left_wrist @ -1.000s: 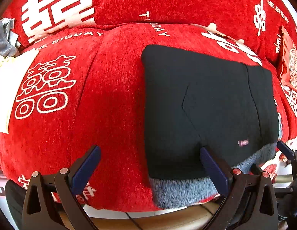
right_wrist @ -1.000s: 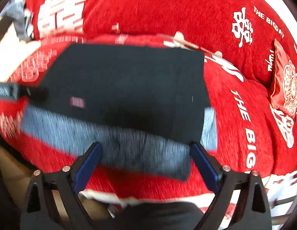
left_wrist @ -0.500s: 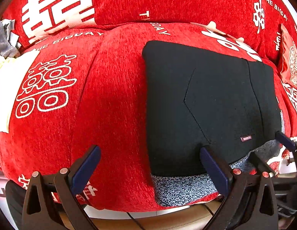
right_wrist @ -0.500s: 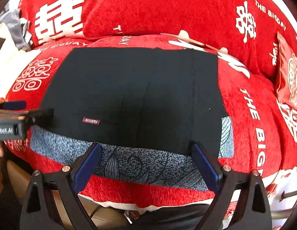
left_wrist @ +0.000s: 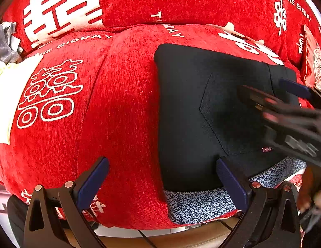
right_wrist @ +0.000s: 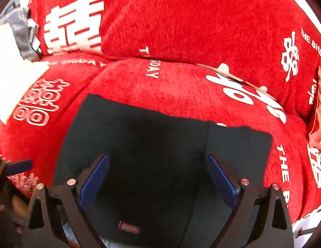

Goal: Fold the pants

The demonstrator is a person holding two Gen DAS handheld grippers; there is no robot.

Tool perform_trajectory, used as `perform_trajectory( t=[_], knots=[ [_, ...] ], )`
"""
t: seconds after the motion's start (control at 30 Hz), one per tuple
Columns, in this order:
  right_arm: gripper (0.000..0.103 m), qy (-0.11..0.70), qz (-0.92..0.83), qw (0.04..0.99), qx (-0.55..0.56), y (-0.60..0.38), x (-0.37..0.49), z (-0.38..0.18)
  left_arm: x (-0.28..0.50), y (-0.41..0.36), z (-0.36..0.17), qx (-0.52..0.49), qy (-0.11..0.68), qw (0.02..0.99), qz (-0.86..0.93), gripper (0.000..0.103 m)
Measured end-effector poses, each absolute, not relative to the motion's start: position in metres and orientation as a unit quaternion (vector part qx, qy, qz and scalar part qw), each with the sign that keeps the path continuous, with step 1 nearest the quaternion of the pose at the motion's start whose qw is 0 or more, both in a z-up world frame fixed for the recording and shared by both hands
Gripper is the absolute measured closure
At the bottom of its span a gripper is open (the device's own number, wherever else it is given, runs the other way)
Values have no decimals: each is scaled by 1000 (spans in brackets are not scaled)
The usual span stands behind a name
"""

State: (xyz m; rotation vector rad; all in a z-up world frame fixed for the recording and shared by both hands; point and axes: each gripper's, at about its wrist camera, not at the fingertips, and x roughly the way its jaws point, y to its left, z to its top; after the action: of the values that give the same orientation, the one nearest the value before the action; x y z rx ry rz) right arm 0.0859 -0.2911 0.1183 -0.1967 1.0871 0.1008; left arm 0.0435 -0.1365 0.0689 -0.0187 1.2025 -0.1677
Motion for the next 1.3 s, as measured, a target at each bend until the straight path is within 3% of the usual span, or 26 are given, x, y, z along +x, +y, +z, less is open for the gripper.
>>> perform_trajectory(
  t=[0.1, 0.37, 0.57, 0.73, 0.9, 1.07, 1.3],
  knots=[
    [6, 528, -4, 843, -101, -312, 98, 104, 45, -136, 68, -9, 566, 820, -82, 0],
    [1, 548, -60, 833, 45, -407, 95, 101, 50, -138, 69, -1, 569, 818, -88, 0],
    [1, 494, -21, 869, 0, -380, 36, 139, 52, -114, 96, -24, 546, 834, -67, 0],
    [1, 497, 46, 865, -43, -349, -3, 128, 56, -107, 81, -39, 573, 817, -54, 0],
    [1, 519, 36, 853, -38, -356, -4, 107, 50, -119, 75, 1, 570, 820, -60, 0],
    [0, 468, 5, 883, -34, -391, -6, 141, 62, -105, 88, -66, 572, 810, -112, 0],
    [0, 508, 10, 860, 50, -449, 33, 107, 88, -141, 71, -69, 598, 782, -162, 0]
  ],
)
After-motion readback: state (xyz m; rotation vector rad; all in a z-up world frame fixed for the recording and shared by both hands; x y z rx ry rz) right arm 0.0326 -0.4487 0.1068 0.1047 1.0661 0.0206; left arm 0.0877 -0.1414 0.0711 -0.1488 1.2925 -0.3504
